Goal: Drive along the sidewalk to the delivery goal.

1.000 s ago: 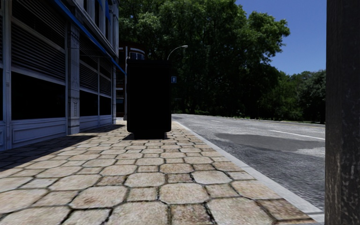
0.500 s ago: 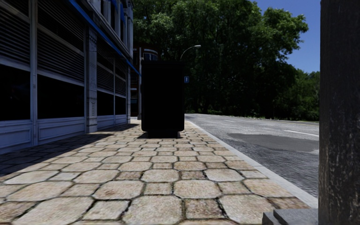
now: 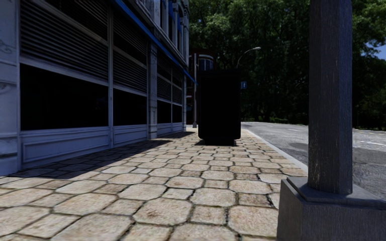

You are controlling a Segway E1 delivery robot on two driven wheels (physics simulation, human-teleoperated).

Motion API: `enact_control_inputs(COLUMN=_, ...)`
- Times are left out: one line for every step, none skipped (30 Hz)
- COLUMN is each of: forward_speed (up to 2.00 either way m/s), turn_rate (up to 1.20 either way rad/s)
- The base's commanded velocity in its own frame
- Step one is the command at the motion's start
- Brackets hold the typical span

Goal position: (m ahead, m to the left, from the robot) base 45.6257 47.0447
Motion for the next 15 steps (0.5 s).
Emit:
enact_control_inputs(forward_speed=-1.21, turn_rate=0.64)
enact_control_inputs(forward_speed=-1.21, turn_rate=0.66)
enact_control_inputs(forward_speed=-1.21, turn_rate=0.66)
enact_control_inputs(forward_speed=-1.21, turn_rate=0.66)
enact_control_inputs(forward_speed=-1.21, turn_rate=0.66)
enact_control_inputs(forward_speed=-1.21, turn_rate=0.66)
enact_control_inputs(forward_speed=-1.18, turn_rate=0.61)
enact_control_inputs(forward_speed=-1.02, turn_rate=0.45)
enact_control_inputs(forward_speed=-1.02, turn_rate=0.45)
enact_control_inputs(forward_speed=0.00, turn_rate=0.33)
enact_control_inputs(forward_speed=0.00, turn_rate=0.00)
enact_control_inputs(forward_speed=0.00, turn_rate=0.00)
enact_control_inputs(forward_speed=0.00, turn_rate=0.00)
enact_control_inputs(forward_speed=0.00, turn_rate=0.00)
enact_control_inputs(forward_speed=0.00, turn_rate=0.00)
